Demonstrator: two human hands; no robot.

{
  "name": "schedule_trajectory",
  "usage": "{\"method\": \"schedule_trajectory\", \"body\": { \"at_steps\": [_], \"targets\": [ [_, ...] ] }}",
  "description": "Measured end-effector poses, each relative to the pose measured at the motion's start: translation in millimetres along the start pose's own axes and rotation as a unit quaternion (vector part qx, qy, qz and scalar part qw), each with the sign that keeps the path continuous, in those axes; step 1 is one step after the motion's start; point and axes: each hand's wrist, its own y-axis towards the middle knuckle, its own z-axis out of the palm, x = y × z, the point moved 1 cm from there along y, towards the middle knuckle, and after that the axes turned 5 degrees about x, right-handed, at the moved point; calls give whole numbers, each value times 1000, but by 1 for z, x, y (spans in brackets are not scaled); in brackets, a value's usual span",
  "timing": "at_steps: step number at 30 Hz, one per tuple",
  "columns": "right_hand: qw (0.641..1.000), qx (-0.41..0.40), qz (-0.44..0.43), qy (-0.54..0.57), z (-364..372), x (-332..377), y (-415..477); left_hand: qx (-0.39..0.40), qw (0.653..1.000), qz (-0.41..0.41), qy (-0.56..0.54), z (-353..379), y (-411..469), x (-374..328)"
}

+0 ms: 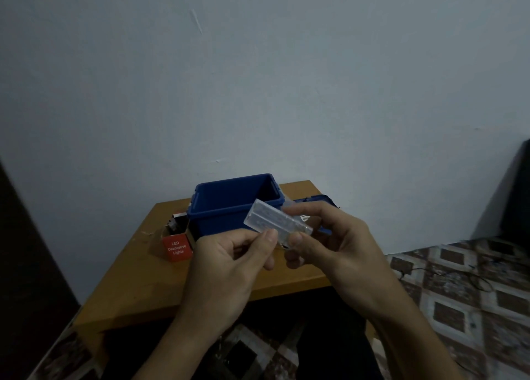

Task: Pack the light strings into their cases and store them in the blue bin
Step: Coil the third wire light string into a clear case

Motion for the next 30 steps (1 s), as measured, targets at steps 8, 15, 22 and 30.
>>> {"method": "schedule_trajectory", "body": {
  "at_steps": [8, 15, 22, 30],
  "targets": [
    [1000, 0, 10, 10, 0, -2, 0, 11, 1000, -17, 15, -2, 0, -1],
    [999, -47, -3, 14, 1, -2, 0, 56, 995, -84, -3, -7, 1, 1],
    [997, -72, 1, 23, 0, -3, 0, 105, 984, -140, 12, -15, 2, -4],
    [996, -92, 15, 6, -6, -7, 2, 162, 976, -141, 36, -26, -1, -16]
  ]
}}
